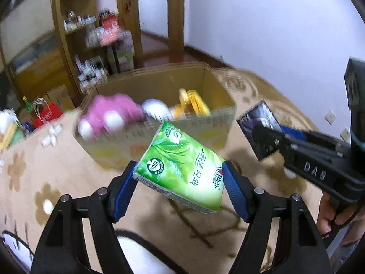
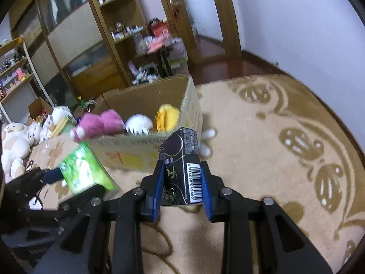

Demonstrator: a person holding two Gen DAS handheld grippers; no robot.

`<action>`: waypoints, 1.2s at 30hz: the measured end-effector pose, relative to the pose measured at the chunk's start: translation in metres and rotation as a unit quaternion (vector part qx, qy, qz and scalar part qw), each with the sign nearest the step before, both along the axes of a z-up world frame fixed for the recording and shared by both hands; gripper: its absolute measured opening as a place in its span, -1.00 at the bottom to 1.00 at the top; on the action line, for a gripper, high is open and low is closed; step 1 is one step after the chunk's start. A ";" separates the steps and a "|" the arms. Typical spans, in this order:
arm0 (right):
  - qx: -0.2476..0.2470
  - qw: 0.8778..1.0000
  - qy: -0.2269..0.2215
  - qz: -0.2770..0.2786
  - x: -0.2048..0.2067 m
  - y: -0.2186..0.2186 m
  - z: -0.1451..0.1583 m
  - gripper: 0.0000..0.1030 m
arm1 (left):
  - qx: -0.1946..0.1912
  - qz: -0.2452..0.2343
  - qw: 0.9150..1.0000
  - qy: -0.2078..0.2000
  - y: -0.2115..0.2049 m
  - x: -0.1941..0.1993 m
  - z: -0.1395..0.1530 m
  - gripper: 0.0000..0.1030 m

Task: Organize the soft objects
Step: 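Lift the green tissue pack with the left tool while the right tool carries the black packet over the box, then open the left tool to drop the tissue pack in the box while the right tool releases the packet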

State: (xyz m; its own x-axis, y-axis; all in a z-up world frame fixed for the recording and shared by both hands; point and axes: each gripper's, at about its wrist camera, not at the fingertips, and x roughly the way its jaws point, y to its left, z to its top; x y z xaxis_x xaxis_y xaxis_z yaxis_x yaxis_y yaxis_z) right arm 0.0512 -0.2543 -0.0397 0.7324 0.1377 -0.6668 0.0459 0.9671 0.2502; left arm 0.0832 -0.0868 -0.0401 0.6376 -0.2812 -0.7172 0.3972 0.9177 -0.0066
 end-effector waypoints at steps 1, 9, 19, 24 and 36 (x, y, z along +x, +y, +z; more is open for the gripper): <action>-0.001 1.000 -0.008 0.000 -0.001 0.001 0.005 -0.39 | 0.001 0.002 1.000 -0.019 -0.001 0.000 0.007 0.41; -0.015 0.998 -0.065 -0.006 0.013 0.006 0.033 -0.39 | 0.004 0.016 0.992 -0.127 -0.001 0.027 0.046 0.41; -0.022 0.996 -0.087 0.007 0.051 0.015 0.045 -0.37 | 0.002 0.055 0.991 -0.125 0.007 0.073 0.042 0.42; -0.023 0.997 -0.069 0.015 0.071 0.020 0.029 -0.36 | 0.003 0.063 0.993 -0.098 0.006 0.096 0.027 0.43; 0.019 0.998 -0.049 0.028 0.086 0.018 0.000 -0.29 | -0.002 0.067 0.994 -0.082 0.011 0.110 0.014 0.84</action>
State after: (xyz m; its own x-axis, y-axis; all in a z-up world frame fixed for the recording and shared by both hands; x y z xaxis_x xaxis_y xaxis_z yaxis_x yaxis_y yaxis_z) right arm 0.1375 -0.2364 -0.0394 0.7840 0.2035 -0.5865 -0.0341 0.9574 0.2866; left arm 0.1930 -0.0757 -0.0259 0.7777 -0.1876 -0.5999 0.2669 0.9627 0.0450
